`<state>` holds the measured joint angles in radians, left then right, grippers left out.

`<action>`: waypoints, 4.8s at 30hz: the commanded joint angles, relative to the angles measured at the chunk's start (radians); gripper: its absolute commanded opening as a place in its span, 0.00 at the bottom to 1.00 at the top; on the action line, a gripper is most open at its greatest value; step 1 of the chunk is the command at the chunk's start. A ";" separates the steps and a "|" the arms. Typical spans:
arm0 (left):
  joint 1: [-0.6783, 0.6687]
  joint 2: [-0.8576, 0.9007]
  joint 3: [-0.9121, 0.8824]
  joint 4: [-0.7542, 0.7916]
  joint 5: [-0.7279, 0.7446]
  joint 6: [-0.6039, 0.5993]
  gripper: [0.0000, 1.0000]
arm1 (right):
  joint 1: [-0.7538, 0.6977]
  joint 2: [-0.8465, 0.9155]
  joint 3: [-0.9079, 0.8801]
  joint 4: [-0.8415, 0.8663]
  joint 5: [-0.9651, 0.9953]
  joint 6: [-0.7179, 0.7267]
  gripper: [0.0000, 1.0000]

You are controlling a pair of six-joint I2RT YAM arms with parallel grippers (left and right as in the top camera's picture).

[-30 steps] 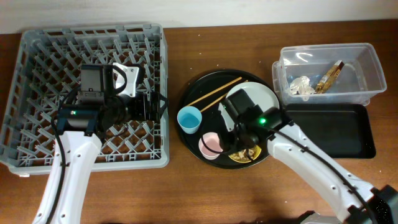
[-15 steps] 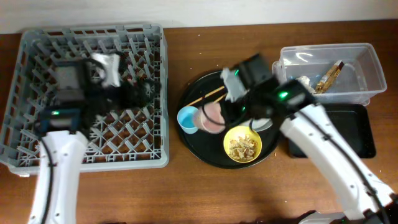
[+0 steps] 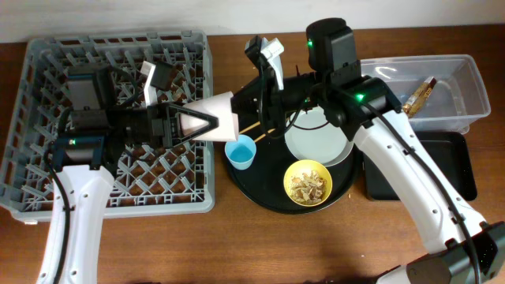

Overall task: Sort waste into correct bins and load items into the dishwasher rack
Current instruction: 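Hand the pink cup from the right gripper to the left gripper, then lower the pink cup into the dish rack with the left gripper and release, then grasp the blue cup with the right gripper and lift it toward the left gripper, then hand the blue cup from the right gripper to the left gripper, then place the blue cup upside down in the dish rack with the left gripper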

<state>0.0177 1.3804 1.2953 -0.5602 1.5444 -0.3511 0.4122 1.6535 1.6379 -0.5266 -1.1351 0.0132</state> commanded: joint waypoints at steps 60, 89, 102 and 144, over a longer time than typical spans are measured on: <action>0.336 0.385 0.263 -0.655 -1.627 0.008 0.79 | -0.143 -0.085 0.003 -0.672 0.676 0.096 0.80; 0.170 0.188 0.638 -0.907 -0.148 0.452 0.99 | -0.071 -0.040 0.105 -0.229 -0.149 -0.189 0.04; -0.098 0.188 0.638 -0.931 -0.149 0.462 0.77 | -0.027 -0.024 0.104 0.155 -0.162 0.027 0.04; 0.038 0.209 -0.072 -0.479 -1.688 -0.029 0.67 | -0.109 -0.026 0.100 -0.666 0.677 0.151 0.98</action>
<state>0.0494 1.5711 1.2297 -1.0447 -0.1066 -0.3641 0.2962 1.6375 1.7351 -1.1835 -0.4736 0.1787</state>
